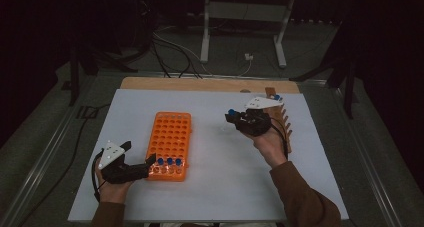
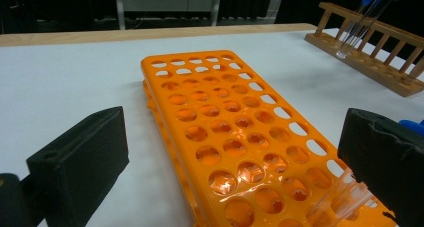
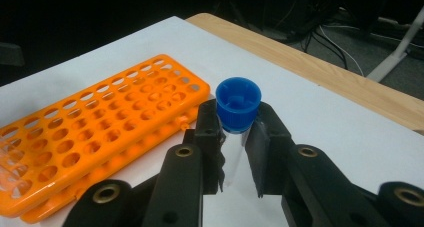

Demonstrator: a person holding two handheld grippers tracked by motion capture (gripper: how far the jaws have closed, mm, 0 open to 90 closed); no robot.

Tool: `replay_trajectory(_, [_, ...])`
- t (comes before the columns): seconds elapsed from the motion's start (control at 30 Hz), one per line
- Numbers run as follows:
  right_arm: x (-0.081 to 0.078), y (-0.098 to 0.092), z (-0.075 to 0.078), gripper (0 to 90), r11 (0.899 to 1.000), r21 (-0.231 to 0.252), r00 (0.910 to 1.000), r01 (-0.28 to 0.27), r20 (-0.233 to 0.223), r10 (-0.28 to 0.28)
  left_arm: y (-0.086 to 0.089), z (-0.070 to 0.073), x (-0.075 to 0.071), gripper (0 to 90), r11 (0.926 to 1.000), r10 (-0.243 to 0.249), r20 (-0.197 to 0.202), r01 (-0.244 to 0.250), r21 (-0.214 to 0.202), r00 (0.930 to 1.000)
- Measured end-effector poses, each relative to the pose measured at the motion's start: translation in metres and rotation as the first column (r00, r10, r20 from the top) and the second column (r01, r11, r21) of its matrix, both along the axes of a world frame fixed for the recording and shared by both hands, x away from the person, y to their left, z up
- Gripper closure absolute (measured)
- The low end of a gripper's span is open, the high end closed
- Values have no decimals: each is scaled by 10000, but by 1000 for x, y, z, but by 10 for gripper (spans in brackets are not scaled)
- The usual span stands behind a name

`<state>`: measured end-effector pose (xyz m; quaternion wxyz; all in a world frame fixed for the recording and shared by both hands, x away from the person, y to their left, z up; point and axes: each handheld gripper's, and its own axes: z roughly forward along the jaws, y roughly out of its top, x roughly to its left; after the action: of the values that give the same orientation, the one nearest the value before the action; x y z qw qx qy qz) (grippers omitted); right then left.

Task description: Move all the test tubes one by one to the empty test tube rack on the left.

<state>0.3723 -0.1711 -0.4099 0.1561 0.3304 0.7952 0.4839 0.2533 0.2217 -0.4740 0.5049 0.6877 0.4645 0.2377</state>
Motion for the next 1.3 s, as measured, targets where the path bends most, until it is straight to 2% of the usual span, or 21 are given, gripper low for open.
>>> replay_trajectory(0.77, [-7,35,-5,767,9956,148,9954,-925,-225,929,-2,1,2,8,10000,46,-40,-46,72,10000])
replay_trajectory(0.87, [-9,41,-5,767,9942,159,9940,-1066,-234,1069,-3,3,3,8,10000,4,-28,-4,3,10000])
replay_trajectory(1.3, [-13,69,-3,767,9857,255,9853,-1664,-335,1673,-11,16,18,9,9990,-351,219,344,281,9991])
